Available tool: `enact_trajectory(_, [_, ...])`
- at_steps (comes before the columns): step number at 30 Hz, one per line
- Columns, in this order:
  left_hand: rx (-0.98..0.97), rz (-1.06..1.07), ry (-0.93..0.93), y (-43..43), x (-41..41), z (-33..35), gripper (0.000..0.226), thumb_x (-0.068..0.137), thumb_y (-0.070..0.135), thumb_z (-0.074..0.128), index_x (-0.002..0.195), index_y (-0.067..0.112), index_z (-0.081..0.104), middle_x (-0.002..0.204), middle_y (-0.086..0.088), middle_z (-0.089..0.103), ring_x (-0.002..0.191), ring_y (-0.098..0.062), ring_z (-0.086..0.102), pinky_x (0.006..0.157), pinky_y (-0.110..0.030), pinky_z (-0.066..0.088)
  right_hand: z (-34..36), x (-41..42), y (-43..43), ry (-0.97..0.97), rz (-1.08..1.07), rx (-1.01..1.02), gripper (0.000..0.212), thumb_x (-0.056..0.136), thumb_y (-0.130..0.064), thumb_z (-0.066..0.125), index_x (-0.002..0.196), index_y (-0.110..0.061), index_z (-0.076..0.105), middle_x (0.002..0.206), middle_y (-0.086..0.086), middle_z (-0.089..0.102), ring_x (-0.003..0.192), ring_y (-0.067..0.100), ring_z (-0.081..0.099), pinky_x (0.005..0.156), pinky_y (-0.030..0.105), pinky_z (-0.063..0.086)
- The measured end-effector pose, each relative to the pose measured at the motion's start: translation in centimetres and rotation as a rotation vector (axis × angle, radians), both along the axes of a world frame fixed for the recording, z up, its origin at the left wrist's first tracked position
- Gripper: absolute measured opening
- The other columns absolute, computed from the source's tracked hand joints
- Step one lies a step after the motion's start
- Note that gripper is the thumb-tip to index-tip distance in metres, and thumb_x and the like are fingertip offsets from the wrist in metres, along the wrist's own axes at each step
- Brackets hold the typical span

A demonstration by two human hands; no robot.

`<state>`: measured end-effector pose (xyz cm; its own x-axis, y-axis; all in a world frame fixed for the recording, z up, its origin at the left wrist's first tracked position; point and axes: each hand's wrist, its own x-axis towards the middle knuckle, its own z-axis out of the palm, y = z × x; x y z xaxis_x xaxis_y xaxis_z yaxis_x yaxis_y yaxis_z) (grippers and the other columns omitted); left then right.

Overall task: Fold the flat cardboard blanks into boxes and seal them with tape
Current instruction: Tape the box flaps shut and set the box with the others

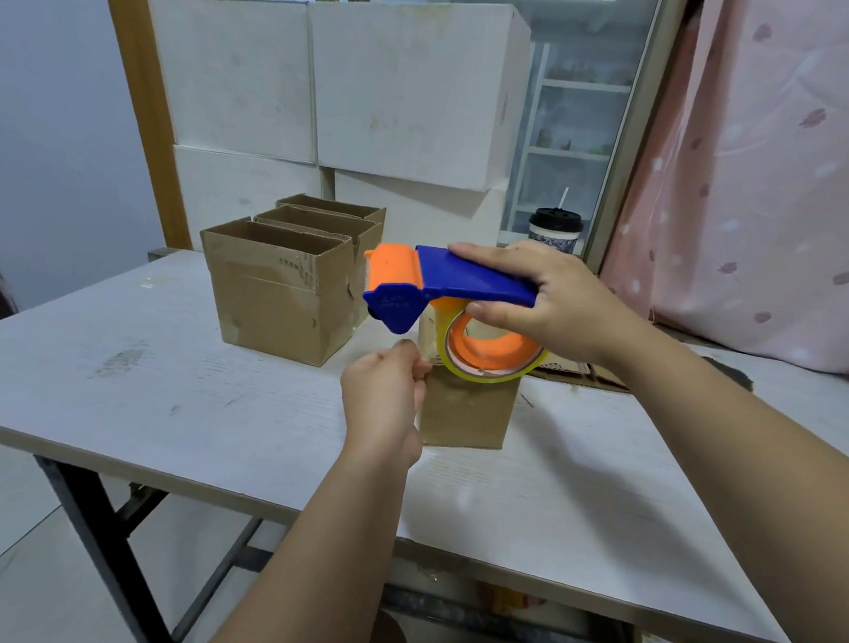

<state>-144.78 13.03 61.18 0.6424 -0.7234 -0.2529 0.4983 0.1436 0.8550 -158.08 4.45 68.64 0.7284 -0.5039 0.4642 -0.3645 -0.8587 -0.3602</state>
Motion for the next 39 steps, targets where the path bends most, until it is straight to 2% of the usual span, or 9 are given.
enact_trajectory(4, [-0.063, -0.066, 0.107, -0.1, 0.7, 0.1, 0.018, 0.084, 0.026, 0.070, 0.079, 0.012, 0.061, 0.052, 0.003, 0.062, 0.069, -0.010, 0.064, 0.073, -0.024, 0.049, 0.2, 0.4, -0.2, 0.006, 0.005, 0.031, 0.047, 0.087, -0.045, 0.064, 0.123, -0.062, 0.040, 0.105, -0.004, 0.054, 0.095, 0.007, 0.049, 0.082, 0.020, 0.038])
enact_trajectory(8, [-0.022, -0.111, 0.086, -0.2, 1.4, -0.2, 0.007, 0.085, 0.010, 0.065, 0.080, 0.007, 0.063, 0.067, -0.007, 0.068, 0.080, -0.016, 0.068, 0.083, -0.029, 0.053, 0.3, 0.7, -0.1, 0.011, 0.002, 0.045, 0.046, 0.088, -0.044, 0.063, 0.123, -0.062, 0.041, 0.108, -0.004, 0.055, 0.097, 0.008, 0.050, 0.085, 0.023, 0.039])
enact_trajectory(15, [-0.005, -0.165, -0.075, -0.2, 2.4, -1.0, 0.013, 0.085, 0.000, 0.062, 0.077, 0.006, 0.069, 0.076, -0.010, 0.073, 0.082, -0.019, 0.071, 0.065, -0.021, 0.055, 0.1, 0.6, 0.1, -0.005, -0.005, 0.051, 0.046, 0.088, -0.044, 0.064, 0.119, -0.066, 0.039, 0.110, 0.002, 0.055, 0.100, 0.015, 0.052, 0.092, 0.032, 0.042])
enact_trajectory(20, [0.052, -0.143, -0.203, -1.1, 2.2, -1.1, 0.013, 0.086, 0.011, 0.063, 0.075, 0.006, 0.065, 0.059, -0.003, 0.063, 0.071, -0.016, 0.063, 0.075, -0.028, 0.056, 0.1, 0.5, 0.2, -0.008, -0.014, 0.064, 0.046, 0.087, -0.046, 0.063, 0.121, -0.065, 0.039, 0.110, 0.002, 0.054, 0.099, 0.015, 0.051, 0.092, 0.031, 0.041])
enact_trajectory(26, [0.083, -0.132, -0.341, -1.4, 2.2, -1.7, 0.021, 0.090, 0.022, 0.064, 0.075, 0.006, 0.064, 0.073, -0.006, 0.064, 0.077, -0.018, 0.064, 0.078, -0.029, 0.056, -0.1, 0.5, 0.5, -0.014, -0.029, 0.081, 0.044, 0.077, -0.064, 0.047, 0.120, -0.065, 0.036, 0.105, 0.003, 0.051, 0.096, 0.016, 0.048, 0.083, 0.023, 0.037])
enact_trajectory(30, [0.121, -0.087, -0.448, -1.6, 1.8, -1.6, 0.028, 0.091, 0.025, 0.062, 0.067, 0.009, 0.061, 0.065, -0.003, 0.059, 0.069, -0.016, 0.058, 0.077, -0.033, 0.055, -0.2, 0.3, 0.6, -0.043, -0.028, 0.111, 0.039, 0.080, -0.063, 0.044, 0.118, -0.065, 0.037, 0.109, 0.007, 0.052, 0.100, 0.020, 0.050, 0.092, 0.030, 0.039])
enact_trajectory(34, [0.171, -0.036, -0.554, -1.7, 1.5, -1.6, 0.033, 0.091, 0.029, 0.061, 0.063, 0.012, 0.058, 0.063, -0.003, 0.057, 0.065, -0.017, 0.054, 0.072, -0.035, 0.054, -0.5, 0.2, 0.6, -0.062, -0.039, 0.126, 0.038, 0.081, -0.064, 0.043, 0.118, -0.066, 0.036, 0.106, 0.002, 0.052, 0.097, 0.011, 0.049, 0.084, 0.020, 0.038])
enact_trajectory(37, [0.178, -0.009, -0.603, -1.6, 1.2, -1.6, 0.032, 0.093, 0.030, 0.058, 0.065, 0.012, 0.058, 0.065, -0.002, 0.056, 0.064, -0.013, 0.052, 0.056, -0.025, 0.044, -0.6, 0.2, 0.6, -0.093, -0.052, 0.138, 0.040, 0.081, -0.064, 0.043, 0.120, -0.064, 0.037, 0.104, -0.006, 0.052, 0.094, 0.005, 0.049, 0.077, 0.018, 0.035])
enact_trajectory(39, [0.177, 0.000, -0.631, -1.6, 1.0, -1.7, 0.032, 0.094, 0.030, 0.056, 0.068, 0.011, 0.058, 0.065, -0.002, 0.056, 0.066, -0.014, 0.053, 0.056, -0.023, 0.039, -0.8, -0.2, 0.6, -0.130, -0.042, 0.178, 0.040, 0.081, -0.063, 0.045, 0.121, -0.064, 0.038, 0.109, -0.012, 0.055, 0.094, 0.003, 0.053, 0.079, 0.017, 0.039])
